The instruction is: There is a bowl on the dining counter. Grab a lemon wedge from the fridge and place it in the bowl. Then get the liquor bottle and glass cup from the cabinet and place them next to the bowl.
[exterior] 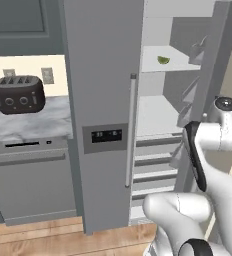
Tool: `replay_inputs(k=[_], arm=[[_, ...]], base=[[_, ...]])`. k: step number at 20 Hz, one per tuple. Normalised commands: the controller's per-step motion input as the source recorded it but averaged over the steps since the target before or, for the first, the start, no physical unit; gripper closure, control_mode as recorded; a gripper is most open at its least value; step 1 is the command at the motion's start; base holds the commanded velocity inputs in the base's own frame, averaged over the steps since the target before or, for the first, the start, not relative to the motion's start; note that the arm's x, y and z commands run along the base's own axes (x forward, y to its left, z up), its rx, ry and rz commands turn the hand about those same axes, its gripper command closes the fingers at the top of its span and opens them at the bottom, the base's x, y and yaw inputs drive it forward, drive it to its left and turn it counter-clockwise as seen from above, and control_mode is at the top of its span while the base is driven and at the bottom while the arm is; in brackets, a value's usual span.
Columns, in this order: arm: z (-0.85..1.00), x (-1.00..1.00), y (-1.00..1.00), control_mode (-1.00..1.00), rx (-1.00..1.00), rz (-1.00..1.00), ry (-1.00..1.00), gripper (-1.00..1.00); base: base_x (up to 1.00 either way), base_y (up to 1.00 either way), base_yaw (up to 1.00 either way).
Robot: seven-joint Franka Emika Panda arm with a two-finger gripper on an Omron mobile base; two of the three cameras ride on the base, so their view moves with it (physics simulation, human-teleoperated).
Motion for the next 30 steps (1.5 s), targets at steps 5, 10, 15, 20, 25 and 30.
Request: replay_inputs(k=[5, 10, 15, 20, 25, 30], arm=[[0.09, -0.98, 0.11, -1.0, -0.14, 0.01, -0.1, -1.0], [0.0, -1.0, 0.51, -1.0, -0.32, 0.07, -0.12, -1.0], [0.06, -0.81, 0.89, -1.0, -0.43, 0.07, 0.0, -1.0], [0.24, -0.02, 1.0, -1.0, -0.45, 0.08, 0.12, -1.0], [0.17, 0.44, 0.82, -1.0, -0.37, 0.03, 0.14, -1.0], [0.0, 0.66, 0.2, -1.0, -0.17, -0.02, 0.0, -1.0]], base=[[0.0, 0.0, 0.0], [0.0, 0.0, 0.0], [0.0, 0.0, 0.0], [0.0, 0.0, 0.0], [0.0, 0.0, 0.0], [0.0, 0.0, 0.0]])
